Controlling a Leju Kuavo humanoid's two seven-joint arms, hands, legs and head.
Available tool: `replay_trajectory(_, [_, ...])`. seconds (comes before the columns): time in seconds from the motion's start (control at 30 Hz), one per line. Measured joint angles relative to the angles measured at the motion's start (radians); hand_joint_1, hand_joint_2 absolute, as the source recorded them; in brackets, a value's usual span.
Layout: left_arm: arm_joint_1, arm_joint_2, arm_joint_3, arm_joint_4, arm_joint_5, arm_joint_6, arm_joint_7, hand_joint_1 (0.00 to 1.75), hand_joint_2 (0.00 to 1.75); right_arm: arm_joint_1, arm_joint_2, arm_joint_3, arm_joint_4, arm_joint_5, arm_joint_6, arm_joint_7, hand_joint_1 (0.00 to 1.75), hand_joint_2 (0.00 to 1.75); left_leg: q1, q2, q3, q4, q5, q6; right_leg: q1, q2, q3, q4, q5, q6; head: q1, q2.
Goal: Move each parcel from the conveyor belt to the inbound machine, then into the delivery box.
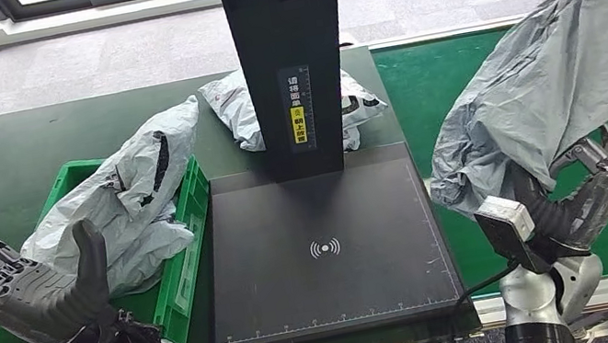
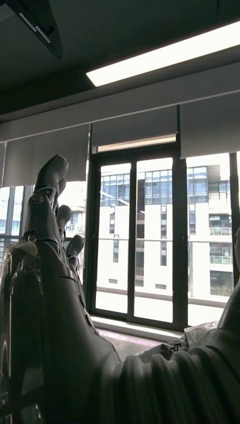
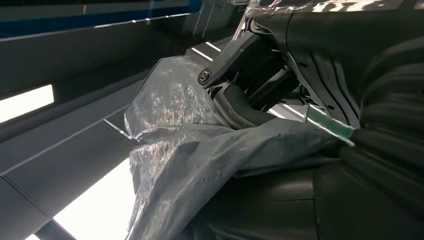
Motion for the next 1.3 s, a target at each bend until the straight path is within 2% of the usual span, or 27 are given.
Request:
replay_trajectory(0.13, [0.0,0.0,0.0,0.0,-0.005,-0.009,0.0,0.0,1.75,0.025,-0.006,0.107,-0.028,-0.089,0.021,0.001,1.75,1.75,0.0,0.001,0.0,0.0,0.0,0.0,0.0,0.0,0.0,0.0,0.0,0.0,0.0,0.0])
replay_trajectory(0.27, [0.0,-0.002,0.0,0.0,-0.016,-0.023,0.0,0.0,1.75,0.048,-0.015,0.267,-0.008,-0.173,0.126,0.006,1.75,1.75,0.0,0.001,0.0,-0.001,0.0,0.0,0.001,0.001,0.0,0.0,0.0,-0.001,0.0,0.0])
replay_trajectory(0.37, [0.0,-0.002,0.0,0.0,-0.021,-0.024,0.0,0.0,1.75,0.041,-0.018,0.351,0.056,-0.198,0.197,0.016,1.75,1.75,0.0,0.001,0.0,-0.001,0.0,-0.001,0.002,0.0,0.0,0.0,-0.001,-0.001,0.0,0.0])
replay_trajectory(0.53, [-0.001,-0.003,0.0,0.002,-0.021,-0.023,0.0,0.0,1.75,-0.01,-0.018,0.424,0.25,-0.228,0.252,0.016,1.75,1.75,0.001,0.001,0.0,-0.001,0.0,-0.001,0.001,0.0,0.0,0.0,-0.001,-0.001,0.0,0.0])
replay_trajectory(0.77, [-0.015,-0.006,-0.009,0.041,-0.015,-0.042,0.0,0.0,1.75,-0.096,-0.01,0.465,0.52,-0.24,0.291,0.031,1.75,1.75,0.0,0.001,0.0,-0.001,0.0,-0.001,0.001,0.001,0.0,0.0,-0.001,-0.001,0.0,0.0])
replay_trajectory(0.83, [-0.02,-0.007,-0.011,0.052,-0.018,-0.042,0.0,0.0,1.75,-0.119,-0.007,0.472,0.587,-0.228,0.283,0.047,0.87,1.75,0.0,0.001,0.0,-0.001,0.0,-0.001,0.001,0.001,0.0,0.0,-0.001,-0.001,0.0,0.0])
replay_trajectory(0.9, [-0.024,-0.008,-0.014,0.062,-0.022,-0.041,0.0,0.0,1.75,-0.146,-0.003,0.475,0.652,-0.219,0.287,0.072,0.0,0.87,0.0,0.001,0.0,-0.001,0.0,-0.001,0.001,0.001,-0.001,0.0,-0.001,-0.001,0.0,0.0])
replay_trajectory(0.97, [-0.028,-0.008,-0.017,0.069,-0.027,-0.041,0.0,0.0,1.75,-0.171,0.0,0.478,0.716,-0.213,0.306,0.108,0.0,0.0,0.0,0.001,0.0,-0.001,0.0,-0.001,0.001,0.001,-0.001,0.0,-0.001,-0.002,0.0,0.0])
replay_trajectory(1.13, [-0.038,-0.01,-0.031,0.084,-0.054,-0.038,0.008,0.0,1.75,-0.249,0.005,0.479,0.903,-0.229,0.406,0.178,0.0,0.0,0.0,0.002,0.0,-0.001,0.0,-0.001,0.001,0.001,-0.001,0.0,0.0,-0.002,0.0,0.0])
replay_trajectory(1.3, [-0.04,-0.01,-0.037,0.089,-0.065,-0.034,0.017,0.0,1.75,-0.276,0.006,0.479,0.984,-0.231,0.413,0.178,0.0,0.0,0.0,0.002,0.0,-0.001,0.0,-0.001,0.001,0.001,-0.001,0.0,0.0,-0.002,0.0,0.0])
